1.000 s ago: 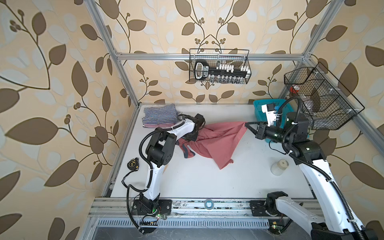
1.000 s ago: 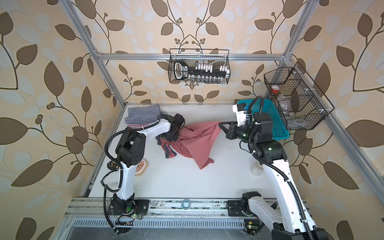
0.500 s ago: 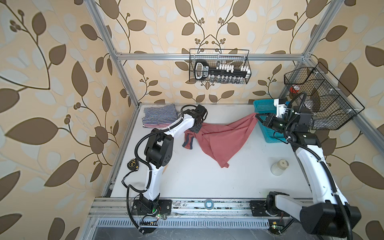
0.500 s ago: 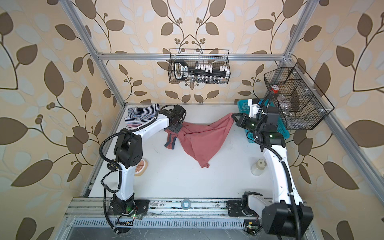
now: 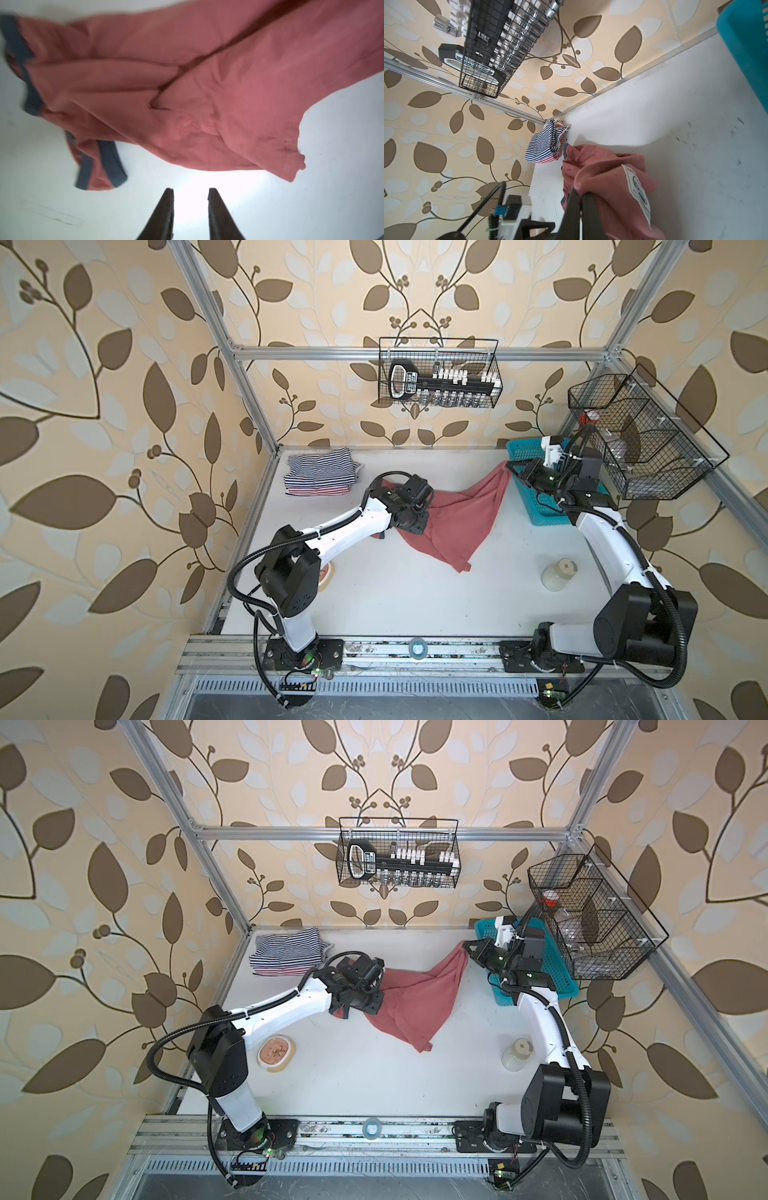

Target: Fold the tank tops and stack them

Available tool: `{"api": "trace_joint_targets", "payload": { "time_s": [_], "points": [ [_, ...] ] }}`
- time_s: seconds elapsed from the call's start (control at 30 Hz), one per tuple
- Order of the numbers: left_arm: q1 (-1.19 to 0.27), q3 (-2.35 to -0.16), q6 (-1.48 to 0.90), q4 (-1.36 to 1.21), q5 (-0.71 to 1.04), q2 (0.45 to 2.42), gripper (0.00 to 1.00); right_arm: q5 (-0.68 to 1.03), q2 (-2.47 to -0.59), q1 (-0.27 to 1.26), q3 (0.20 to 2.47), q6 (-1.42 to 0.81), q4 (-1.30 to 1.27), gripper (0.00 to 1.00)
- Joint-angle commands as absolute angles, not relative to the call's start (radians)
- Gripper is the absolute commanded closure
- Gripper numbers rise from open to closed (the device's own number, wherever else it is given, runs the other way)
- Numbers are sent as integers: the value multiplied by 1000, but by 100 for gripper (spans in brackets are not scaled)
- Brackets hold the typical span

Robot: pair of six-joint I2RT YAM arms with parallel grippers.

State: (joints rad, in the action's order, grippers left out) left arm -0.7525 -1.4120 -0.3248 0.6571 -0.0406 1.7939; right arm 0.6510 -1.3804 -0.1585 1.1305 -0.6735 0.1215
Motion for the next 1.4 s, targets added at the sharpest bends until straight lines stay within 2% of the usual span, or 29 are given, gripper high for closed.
{"api": "trace_joint_targets", "payload": {
  "time_s": [0.0,0.07,0.13,0.6,0.7,0.77,0.8,0.93,0.97,1.0,1.13,1.37],
  "points": [
    [-781,-1414,-477,630,29,1848,63,649,-1385,-163,1134,-696,69,100],
    [-791,-1427,-510,628,31,1889,54,650,-1386,-163,1131,-696,66,100],
    [-793,-1436,-534,630,37,1920,49,651,-1383,-163,1131,-697,62,100],
    [-812,-1551,-605,752,1,2101,33,670,-1357,-172,1127,-697,59,100],
    [-811,-1589,-615,786,-27,2143,33,672,-1342,-173,1125,-697,61,100],
    [-812,-1604,-617,799,-28,2170,37,675,-1331,-175,1120,-697,60,100],
    [-812,-1609,-616,805,-24,2180,44,676,-1327,-176,1118,-697,61,100],
    [-811,-1608,-596,831,-20,2198,85,681,-1308,-191,1109,-702,61,100],
    [-811,-1604,-580,841,-25,2190,95,680,-1301,-198,1108,-702,61,100],
    [-811,-1600,-563,852,-32,2181,100,680,-1294,-205,1107,-704,62,100],
    [-798,-1580,-463,929,-113,2099,100,681,-1261,-250,1109,-705,80,100],
    [-693,-1496,-294,1020,-147,1891,100,660,-1184,-287,1096,-660,177,100]
  ]
}}
